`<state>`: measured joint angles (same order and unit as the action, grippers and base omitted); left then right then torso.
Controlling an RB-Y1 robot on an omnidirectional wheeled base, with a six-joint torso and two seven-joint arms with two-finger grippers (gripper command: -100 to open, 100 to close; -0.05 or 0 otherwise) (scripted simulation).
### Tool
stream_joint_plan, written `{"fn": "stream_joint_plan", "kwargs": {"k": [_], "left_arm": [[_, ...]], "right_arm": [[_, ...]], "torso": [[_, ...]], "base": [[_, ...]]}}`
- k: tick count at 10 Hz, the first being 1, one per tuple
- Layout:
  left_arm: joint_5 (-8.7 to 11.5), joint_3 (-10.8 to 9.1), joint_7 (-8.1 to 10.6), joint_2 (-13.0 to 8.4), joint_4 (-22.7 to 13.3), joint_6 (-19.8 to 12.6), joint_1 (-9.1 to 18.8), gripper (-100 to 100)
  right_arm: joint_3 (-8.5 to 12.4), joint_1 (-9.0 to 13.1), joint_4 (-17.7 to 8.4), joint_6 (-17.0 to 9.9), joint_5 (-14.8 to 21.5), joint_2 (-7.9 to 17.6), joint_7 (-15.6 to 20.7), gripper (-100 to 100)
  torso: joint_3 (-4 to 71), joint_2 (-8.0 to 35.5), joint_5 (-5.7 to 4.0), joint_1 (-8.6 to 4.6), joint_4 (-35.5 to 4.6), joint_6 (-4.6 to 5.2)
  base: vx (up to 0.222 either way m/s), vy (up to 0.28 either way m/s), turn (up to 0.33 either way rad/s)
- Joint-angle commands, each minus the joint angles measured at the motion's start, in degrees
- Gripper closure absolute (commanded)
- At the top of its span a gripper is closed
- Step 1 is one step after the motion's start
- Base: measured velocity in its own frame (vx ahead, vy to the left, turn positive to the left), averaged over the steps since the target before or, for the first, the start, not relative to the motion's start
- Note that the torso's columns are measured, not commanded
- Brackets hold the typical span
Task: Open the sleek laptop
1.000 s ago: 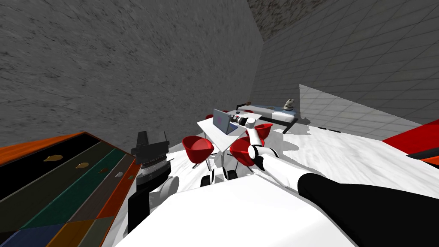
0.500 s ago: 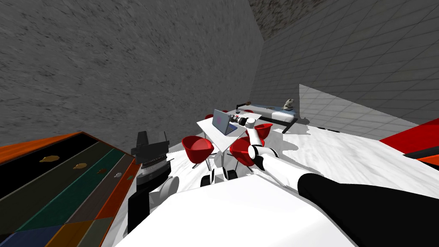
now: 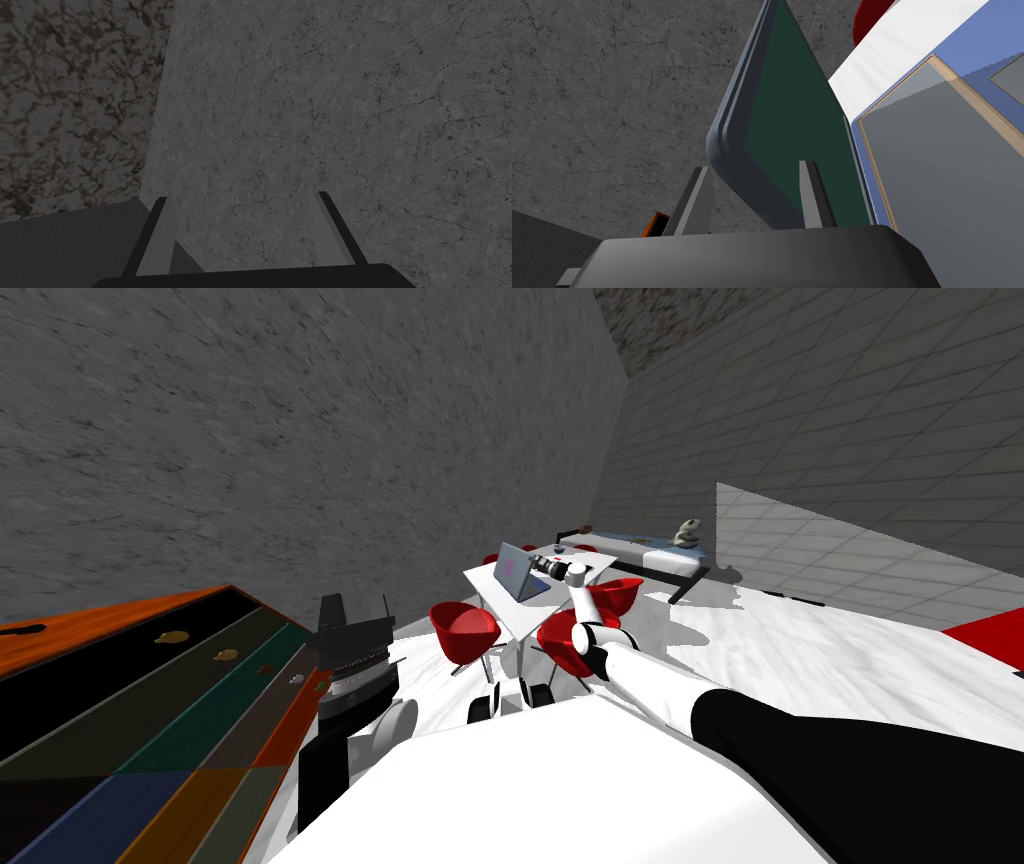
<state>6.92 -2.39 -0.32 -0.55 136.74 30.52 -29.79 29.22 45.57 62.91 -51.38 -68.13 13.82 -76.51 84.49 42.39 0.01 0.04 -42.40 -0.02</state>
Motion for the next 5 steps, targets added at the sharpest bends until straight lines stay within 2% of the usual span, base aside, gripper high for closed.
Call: {"fn": "stream_joint_plan", "kwargs": {"k": [1, 5], "left_arm": [[0.00, 0.00, 0.00, 0.00, 0.00, 0.00, -0.01, 0], [0.00, 0.00, 0.00, 0.00, 0.00, 0.00, -0.01, 0]], "right_arm": [[0.06, 0.34, -0.10, 0.37, 0.26, -0.35, -0.24, 100], [0.06, 0.34, -0.10, 0.37, 0.26, -0.35, -0.24, 100]], "torso": [[0.01, -0.02, 0.01, 0.01, 0.00, 0.06], [-0.02, 0.05, 0.02, -0.02, -0.02, 0.01]], "base": [[-0.004, -0.004, 0.013], [0.001, 0.001, -0.004]]}}
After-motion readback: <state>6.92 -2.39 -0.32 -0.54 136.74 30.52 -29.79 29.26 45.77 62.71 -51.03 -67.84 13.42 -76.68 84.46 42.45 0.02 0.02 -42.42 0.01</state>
